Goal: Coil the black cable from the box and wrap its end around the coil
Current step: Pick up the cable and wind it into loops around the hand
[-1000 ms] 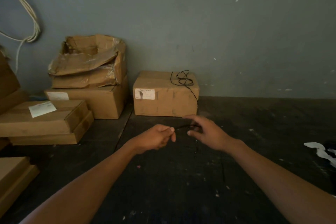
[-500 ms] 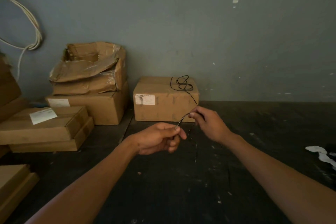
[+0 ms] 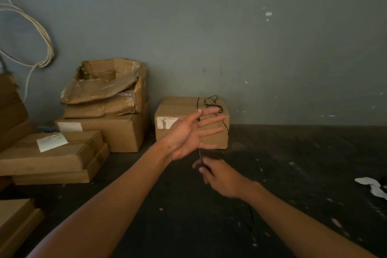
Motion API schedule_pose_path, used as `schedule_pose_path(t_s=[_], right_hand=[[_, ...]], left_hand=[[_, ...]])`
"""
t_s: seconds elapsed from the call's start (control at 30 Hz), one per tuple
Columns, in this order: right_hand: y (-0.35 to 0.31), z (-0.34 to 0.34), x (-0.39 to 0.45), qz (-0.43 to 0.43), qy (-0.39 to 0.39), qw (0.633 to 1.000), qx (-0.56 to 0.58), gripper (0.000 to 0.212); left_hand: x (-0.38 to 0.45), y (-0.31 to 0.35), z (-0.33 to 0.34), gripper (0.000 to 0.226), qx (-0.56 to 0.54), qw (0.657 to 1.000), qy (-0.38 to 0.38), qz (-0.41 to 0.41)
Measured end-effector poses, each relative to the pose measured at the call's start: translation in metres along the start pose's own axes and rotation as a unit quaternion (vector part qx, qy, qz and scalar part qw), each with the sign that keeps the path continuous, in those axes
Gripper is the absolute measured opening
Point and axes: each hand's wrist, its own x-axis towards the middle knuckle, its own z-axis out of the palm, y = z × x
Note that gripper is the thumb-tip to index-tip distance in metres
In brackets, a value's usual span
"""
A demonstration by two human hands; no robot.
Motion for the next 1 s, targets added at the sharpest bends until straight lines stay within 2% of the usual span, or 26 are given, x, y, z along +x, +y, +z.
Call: schedule_pose_path(t_s=[0.17,0.27,0.37,0.57,0.73,0.9,1.0], right_hand=[[-0.02,-0.004,-0.005,-0.017,-0.056,0.997,-0.052,0.024],[-0.035,-0.021,-0.006,-0.048,-0.065,0.992,-0.102,0.014],[-0.05,-0.05,-0.007,-0.044,-0.054,0.99,-0.12,0.01],[-0.064,-0.115,0.002,-0.033,0.007,0.986,-0.164,0.01],[-0.075,-0.143,0.01,-0.048,0.059,0.978,-0.195,0.022],[-0.07,-0.158,0.013,-0.074,0.096,0.975,-0.189,0.013],[-0.058,-0.159,0.014,-0.076,0.112,0.977,-0.164,0.017]], left_hand=[[0.002,-0.008,-0.022,0.044,0.042,0.998,-0.005,-0.042],[-0.001,-0.014,-0.029,0.042,0.072,0.996,0.013,-0.06],[-0.004,-0.023,-0.038,0.041,0.115,0.99,0.022,-0.08],[-0.011,-0.036,-0.029,0.047,0.133,0.985,-0.013,-0.112],[-0.014,-0.035,-0.015,0.046,0.16,0.976,-0.071,-0.128],[-0.016,-0.031,-0.01,0.046,0.062,0.972,-0.161,-0.157],[-0.018,-0.024,-0.002,0.045,0.051,0.967,-0.198,-0.154]])
